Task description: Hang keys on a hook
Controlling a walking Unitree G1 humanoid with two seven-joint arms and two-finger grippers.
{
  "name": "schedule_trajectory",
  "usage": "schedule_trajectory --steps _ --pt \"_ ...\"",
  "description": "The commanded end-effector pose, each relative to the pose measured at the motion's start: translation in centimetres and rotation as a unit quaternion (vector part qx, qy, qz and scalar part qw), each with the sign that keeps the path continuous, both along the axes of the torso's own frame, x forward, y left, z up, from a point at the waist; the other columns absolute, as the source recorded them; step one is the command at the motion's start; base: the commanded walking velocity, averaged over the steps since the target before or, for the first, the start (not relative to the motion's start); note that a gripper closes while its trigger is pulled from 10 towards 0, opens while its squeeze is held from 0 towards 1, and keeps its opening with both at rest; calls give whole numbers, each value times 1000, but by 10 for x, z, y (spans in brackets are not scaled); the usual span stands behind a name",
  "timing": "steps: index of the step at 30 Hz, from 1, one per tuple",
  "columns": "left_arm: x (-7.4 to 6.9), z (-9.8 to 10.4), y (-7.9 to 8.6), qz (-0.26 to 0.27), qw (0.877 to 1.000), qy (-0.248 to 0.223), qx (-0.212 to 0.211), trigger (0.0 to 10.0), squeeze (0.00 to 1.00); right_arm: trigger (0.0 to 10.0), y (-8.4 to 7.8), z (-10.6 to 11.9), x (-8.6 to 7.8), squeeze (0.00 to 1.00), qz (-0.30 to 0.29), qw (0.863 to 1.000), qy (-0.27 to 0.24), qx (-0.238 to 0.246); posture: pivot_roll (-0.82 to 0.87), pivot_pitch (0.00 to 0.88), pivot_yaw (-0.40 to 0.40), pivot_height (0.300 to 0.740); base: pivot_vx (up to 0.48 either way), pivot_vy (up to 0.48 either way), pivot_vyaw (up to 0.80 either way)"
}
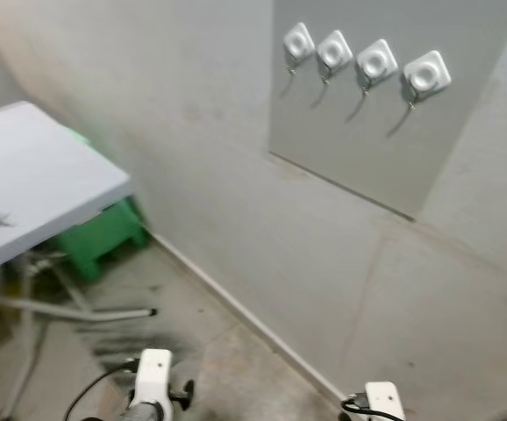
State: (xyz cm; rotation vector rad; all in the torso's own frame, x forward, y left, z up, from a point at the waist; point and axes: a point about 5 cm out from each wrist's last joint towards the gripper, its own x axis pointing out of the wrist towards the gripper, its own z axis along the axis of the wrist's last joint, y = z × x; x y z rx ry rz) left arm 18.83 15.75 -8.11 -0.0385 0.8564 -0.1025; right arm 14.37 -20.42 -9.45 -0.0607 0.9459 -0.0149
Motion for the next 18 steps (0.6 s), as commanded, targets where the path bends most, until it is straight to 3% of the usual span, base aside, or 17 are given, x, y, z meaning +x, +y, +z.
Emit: schedule_trajectory --steps 1,18 --pt "2 1 10 1 1000 0 16 10000 0 10000 6 2 8 0 2 1000 -8 8 -29 0 7 740 0 0 800" --pt "3 2 8 10 1000 0 9 10000 0 10000 4 2 9 0 -4 1000 -10 7 -37 0 7 740 0 0 800"
